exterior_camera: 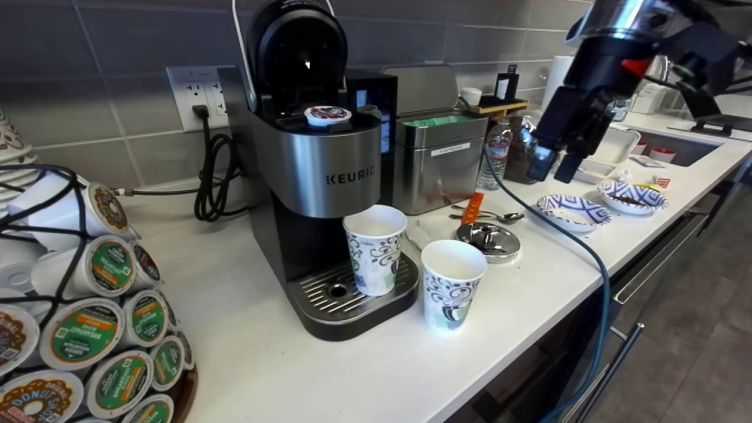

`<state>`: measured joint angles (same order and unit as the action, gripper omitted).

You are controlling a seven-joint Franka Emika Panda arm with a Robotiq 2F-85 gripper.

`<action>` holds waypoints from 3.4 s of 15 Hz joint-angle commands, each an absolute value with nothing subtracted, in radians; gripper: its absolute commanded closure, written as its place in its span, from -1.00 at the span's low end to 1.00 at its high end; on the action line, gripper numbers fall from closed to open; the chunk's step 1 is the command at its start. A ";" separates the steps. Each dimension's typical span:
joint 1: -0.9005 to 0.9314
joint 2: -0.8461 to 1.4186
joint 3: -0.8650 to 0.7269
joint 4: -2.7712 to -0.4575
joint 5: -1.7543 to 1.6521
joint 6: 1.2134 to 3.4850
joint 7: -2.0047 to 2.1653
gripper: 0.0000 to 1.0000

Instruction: Move the cups to the right, then stack them

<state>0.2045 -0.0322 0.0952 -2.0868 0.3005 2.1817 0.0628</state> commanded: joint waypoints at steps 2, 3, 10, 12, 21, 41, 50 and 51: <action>0.227 0.218 0.150 -1.786 0.098 2.100 0.406 -1.00; 0.249 0.253 0.164 -1.734 0.108 2.118 0.444 -1.00; 0.257 0.341 0.255 -1.635 0.391 2.307 0.323 -1.00; 0.249 0.334 0.248 -1.661 0.425 2.307 0.332 -1.00; 0.258 0.336 0.154 -1.682 0.314 2.245 0.506 -1.00; 0.327 0.545 0.139 -1.421 0.151 2.099 0.496 -0.47; 0.338 0.624 0.141 -1.316 0.132 2.049 0.461 0.65; 0.338 0.628 0.142 -1.308 0.134 2.048 0.454 0.80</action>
